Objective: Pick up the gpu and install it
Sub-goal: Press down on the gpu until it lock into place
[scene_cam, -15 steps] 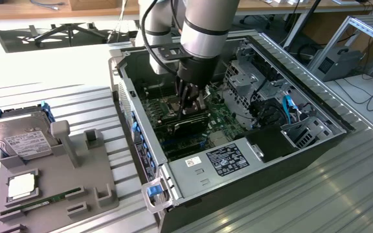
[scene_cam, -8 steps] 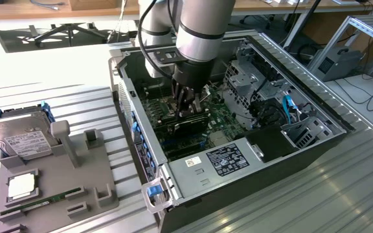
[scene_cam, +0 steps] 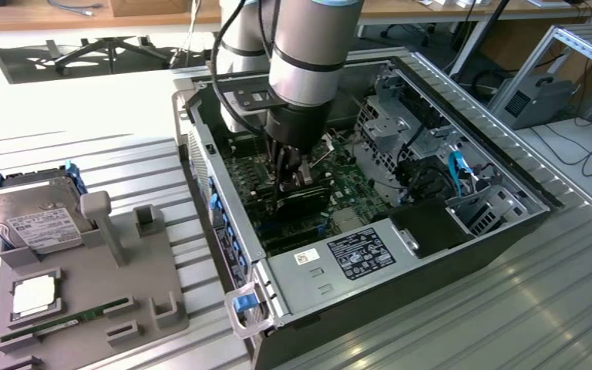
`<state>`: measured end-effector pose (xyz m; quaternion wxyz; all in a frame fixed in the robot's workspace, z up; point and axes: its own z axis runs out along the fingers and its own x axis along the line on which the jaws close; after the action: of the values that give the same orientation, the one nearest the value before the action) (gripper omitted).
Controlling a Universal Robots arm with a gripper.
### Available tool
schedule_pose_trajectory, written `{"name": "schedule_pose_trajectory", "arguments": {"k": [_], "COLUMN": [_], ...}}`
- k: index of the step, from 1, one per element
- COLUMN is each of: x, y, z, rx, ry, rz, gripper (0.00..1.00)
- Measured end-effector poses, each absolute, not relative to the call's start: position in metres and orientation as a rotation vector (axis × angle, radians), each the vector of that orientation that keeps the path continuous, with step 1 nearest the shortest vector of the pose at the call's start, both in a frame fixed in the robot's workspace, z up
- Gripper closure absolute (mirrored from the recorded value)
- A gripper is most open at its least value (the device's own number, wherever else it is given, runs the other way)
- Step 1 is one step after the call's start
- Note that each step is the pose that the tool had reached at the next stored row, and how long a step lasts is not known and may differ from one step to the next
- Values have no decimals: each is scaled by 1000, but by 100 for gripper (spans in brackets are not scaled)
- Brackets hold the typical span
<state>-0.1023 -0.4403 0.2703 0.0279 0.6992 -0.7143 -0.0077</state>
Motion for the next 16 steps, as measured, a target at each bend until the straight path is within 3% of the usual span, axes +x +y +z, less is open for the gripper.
{"name": "schedule_pose_trajectory", "arguments": {"k": [2, 16], "x": [-106, -153], "y": [-440, -441], "z": [291, 292], "rx": [2160, 2174], "ry": [-2206, -2222], "rz": [-22, 11], "gripper": [89, 89]}}
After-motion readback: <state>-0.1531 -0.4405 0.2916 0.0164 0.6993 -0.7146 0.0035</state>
